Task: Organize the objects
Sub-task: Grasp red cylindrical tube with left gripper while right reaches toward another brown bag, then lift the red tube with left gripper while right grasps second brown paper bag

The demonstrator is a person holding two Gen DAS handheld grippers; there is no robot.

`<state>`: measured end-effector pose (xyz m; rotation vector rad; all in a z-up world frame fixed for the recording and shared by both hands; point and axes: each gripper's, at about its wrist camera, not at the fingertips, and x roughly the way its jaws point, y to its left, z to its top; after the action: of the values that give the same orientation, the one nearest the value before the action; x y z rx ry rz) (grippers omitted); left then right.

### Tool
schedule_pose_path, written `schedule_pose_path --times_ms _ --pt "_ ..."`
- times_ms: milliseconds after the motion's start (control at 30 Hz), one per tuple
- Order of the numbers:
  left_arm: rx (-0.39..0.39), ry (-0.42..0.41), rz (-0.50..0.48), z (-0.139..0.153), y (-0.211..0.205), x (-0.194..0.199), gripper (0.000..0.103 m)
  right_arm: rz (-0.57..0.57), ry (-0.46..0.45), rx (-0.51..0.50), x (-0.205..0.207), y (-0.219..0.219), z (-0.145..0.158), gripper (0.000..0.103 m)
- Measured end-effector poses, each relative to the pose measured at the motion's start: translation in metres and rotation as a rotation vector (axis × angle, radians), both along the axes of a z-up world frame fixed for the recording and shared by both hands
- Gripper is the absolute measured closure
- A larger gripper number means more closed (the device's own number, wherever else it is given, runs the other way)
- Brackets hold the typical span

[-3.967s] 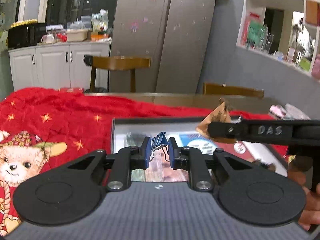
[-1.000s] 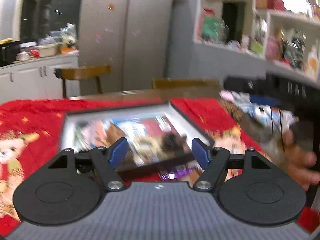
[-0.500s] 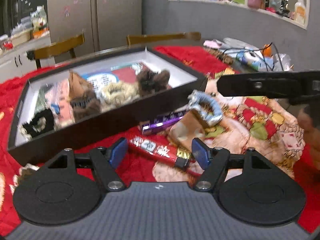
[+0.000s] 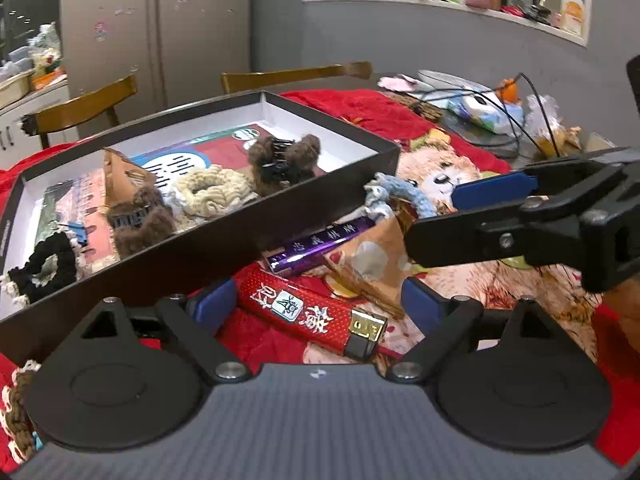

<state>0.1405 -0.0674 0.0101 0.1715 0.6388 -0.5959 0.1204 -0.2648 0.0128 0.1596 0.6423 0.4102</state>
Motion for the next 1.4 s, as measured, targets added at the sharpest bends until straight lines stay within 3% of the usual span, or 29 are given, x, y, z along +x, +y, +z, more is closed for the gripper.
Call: schedule_pose_path --times_ms 67,267,567,967,1167,1400 --pt "0.001 0.034 -0.040 -0.002 -0.001 0.003 0.011 0.007 -0.006 -0.010 -0.001 0.003 -0.001 0.008" --pt "0.027 0.014 -0.035 -0.004 -0.005 0.005 0.011 0.008 0.000 -0.013 -0.002 0.005 -0.002 0.011" --pt "0.082 -0.084 -0.053 -0.003 -0.009 -0.026 0.045 0.025 0.039 0.000 -0.003 0.007 -0.007 0.021" --pt "0.120 -0.109 0.054 -0.001 0.011 -0.070 0.062 0.098 0.028 0.001 -0.007 0.017 -0.007 0.022" --pt "0.088 -0.071 0.124 0.002 0.027 -0.087 0.069 0.099 0.066 0.001 0.002 0.023 -0.021 0.022" --pt "0.012 0.054 0.213 0.010 0.040 -0.096 0.068 0.120 0.001 -0.069 -0.004 0.034 -0.026 0.019"
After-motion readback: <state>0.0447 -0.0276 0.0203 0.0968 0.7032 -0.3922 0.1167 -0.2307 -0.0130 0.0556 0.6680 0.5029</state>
